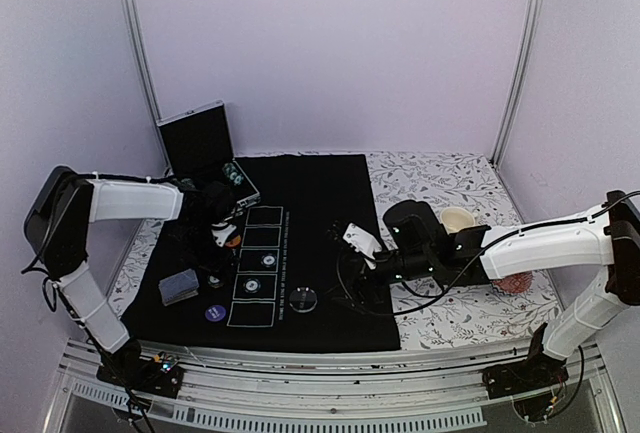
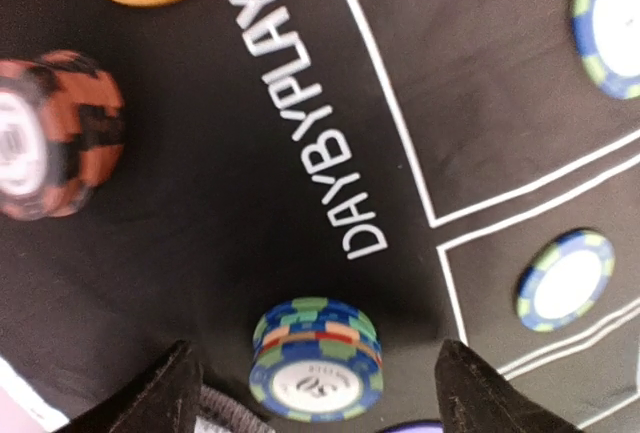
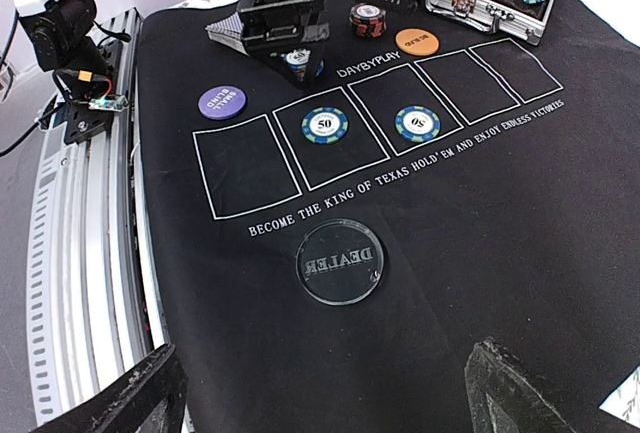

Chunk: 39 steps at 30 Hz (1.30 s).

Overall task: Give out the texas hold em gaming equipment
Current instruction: Move the poker chips pile to the small blind area, then pick up the poker chip from the community card area.

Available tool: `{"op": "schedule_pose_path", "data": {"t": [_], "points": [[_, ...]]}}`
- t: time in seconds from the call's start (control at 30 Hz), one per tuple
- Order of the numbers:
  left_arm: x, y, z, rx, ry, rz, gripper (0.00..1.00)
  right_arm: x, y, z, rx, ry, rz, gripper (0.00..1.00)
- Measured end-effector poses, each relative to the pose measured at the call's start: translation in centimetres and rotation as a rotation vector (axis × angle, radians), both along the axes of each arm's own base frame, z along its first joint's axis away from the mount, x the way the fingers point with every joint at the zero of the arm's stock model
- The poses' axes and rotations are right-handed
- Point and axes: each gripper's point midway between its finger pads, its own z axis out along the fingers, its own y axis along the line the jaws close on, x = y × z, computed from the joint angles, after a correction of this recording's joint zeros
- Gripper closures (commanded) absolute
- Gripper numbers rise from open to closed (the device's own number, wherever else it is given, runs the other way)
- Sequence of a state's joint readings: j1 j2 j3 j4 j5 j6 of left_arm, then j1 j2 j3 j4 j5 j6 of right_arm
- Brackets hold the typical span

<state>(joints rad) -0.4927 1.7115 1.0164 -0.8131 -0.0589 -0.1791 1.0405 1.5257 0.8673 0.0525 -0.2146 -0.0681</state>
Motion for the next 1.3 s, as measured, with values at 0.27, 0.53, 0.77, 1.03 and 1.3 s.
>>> {"op": "schedule_pose_path", "data": {"t": [0.27, 0.53, 0.77, 1.03, 1.3], "points": [[0.7, -5.7, 3.4, -0.087, -0.115, -0.198, 0.2, 0.0, 0.0, 0.0, 0.0, 0.001, 0.0, 0.01], [-1.0, -8.1, -0.9, -0.043, 0.002, -0.309, 0.23, -0.1, -0.1, -0.2, -0.009, 0.01, -0.002, 0.01], [-0.2, -8.5, -0.7, -0.046, -0.012, -0.307, 0.4, -0.1, -0.2, -0.4, -0.02, 0.016, -0.002, 0.01], [-1.1, -8.3, -0.9, -0.048, 0.028, -0.305, 0.39, -0.2, -0.3, -0.5, -0.022, 0.018, -0.003, 0.01], [-1.6, -8.2, -0.9, -0.063, 0.058, -0.297, 0.57, -0.2, -0.3, -0.5, -0.022, 0.018, -0.002, 0.01]]}}
